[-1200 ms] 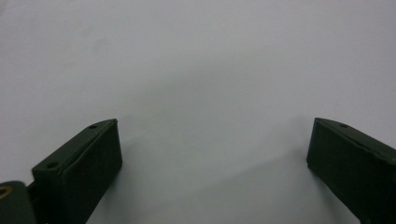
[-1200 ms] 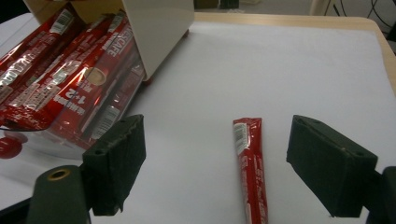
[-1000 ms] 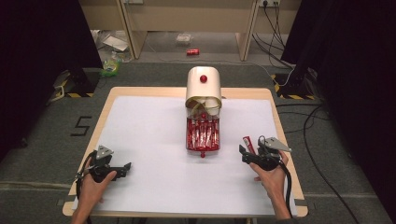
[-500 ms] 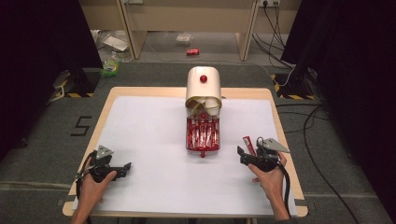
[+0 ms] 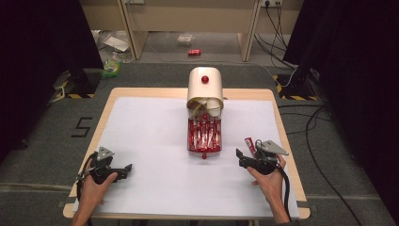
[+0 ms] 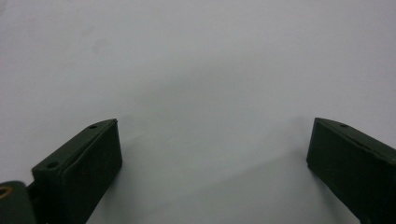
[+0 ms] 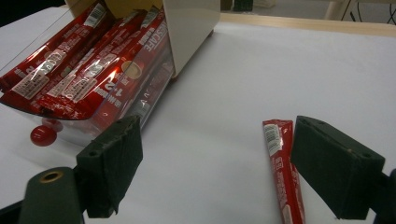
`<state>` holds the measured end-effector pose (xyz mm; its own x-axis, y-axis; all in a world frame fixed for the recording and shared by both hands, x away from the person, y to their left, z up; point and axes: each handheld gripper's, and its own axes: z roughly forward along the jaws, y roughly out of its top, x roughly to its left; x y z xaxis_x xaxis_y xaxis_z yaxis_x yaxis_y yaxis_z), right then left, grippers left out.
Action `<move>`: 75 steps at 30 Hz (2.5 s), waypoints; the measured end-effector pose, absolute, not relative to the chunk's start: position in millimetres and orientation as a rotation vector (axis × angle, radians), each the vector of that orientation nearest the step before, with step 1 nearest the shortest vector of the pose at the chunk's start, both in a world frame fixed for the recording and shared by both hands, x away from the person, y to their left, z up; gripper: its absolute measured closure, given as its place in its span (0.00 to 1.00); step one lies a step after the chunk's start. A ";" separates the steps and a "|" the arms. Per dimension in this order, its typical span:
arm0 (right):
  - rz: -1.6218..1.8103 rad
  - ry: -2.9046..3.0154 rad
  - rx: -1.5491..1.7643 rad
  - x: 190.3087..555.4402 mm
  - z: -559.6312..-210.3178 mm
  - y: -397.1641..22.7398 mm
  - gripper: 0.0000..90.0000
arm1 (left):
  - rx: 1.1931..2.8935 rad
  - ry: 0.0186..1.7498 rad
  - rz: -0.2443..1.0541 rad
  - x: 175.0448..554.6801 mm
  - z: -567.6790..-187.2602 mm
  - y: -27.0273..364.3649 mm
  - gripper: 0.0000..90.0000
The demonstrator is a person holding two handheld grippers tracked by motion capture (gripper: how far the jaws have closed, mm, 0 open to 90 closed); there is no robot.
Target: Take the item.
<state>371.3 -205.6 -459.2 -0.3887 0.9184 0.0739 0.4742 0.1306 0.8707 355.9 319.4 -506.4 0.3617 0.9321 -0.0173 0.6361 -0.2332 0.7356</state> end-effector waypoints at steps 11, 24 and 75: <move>1.195 1.955 1.302 368.9 -461.3 -195.5 0.20 | 1.965 1.357 0.575 355.9 -506.4 319.4 0.03; 1.209 1.985 1.275 365.4 -462.7 -184.1 0.20 | 1.965 1.357 0.575 355.9 -506.5 319.4 0.03; 1.224 2.029 1.223 363.9 -470.4 -160.8 0.20 | 1.965 1.357 0.574 356.0 -506.5 319.4 0.03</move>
